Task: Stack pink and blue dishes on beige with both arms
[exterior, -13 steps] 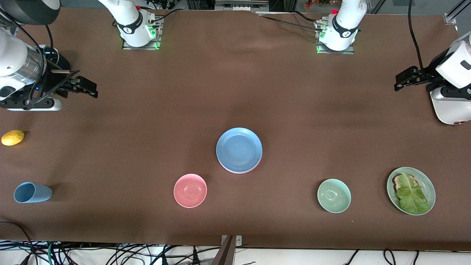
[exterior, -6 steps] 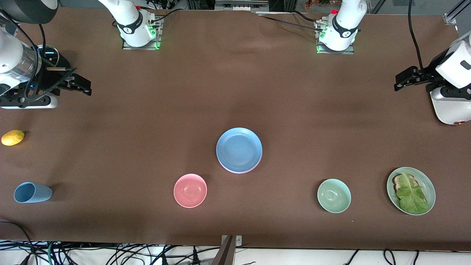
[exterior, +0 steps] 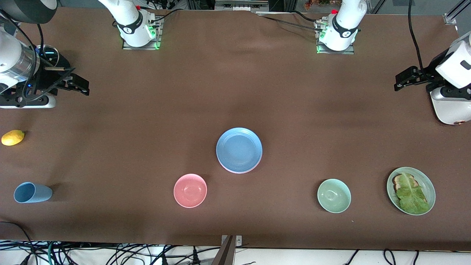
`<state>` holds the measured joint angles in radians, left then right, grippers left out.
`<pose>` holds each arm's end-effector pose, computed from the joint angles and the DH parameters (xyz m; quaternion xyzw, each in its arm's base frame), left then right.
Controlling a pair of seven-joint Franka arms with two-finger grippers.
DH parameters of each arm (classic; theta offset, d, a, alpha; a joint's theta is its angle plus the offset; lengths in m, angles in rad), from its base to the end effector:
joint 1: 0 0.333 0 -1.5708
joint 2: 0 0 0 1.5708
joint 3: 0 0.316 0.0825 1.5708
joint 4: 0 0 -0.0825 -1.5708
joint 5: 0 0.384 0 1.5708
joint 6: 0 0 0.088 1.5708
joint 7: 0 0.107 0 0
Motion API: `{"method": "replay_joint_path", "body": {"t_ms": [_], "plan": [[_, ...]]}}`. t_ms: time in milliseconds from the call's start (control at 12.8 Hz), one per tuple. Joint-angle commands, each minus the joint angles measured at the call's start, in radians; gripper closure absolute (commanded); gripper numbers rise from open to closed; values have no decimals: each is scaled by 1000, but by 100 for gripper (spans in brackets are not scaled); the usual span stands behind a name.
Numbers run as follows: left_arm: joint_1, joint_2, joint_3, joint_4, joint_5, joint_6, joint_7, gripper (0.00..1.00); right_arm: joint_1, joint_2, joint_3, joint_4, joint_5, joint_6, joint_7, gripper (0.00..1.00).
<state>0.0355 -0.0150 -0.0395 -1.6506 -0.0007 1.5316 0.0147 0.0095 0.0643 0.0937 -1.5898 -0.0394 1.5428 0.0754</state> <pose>0.5427 -0.0024 0.5921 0.9986 -0.0093 -0.0520 0.0003 0.5653 0.0526 0.5774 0.9982 0.0145 -0.0538 0.0216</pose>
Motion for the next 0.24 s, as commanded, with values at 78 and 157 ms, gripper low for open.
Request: {"method": "replay_joint_path", "body": {"t_ms": [78,157], "plan": [[3,-8,-3,-3,-4,-1,7,0,-11,-37,6,-30,-13,-15,-19,0],[3,-6,-3,-3,-4,-1,7,0,-11,-43,4,-32,-13,-27,-17,0]]}}
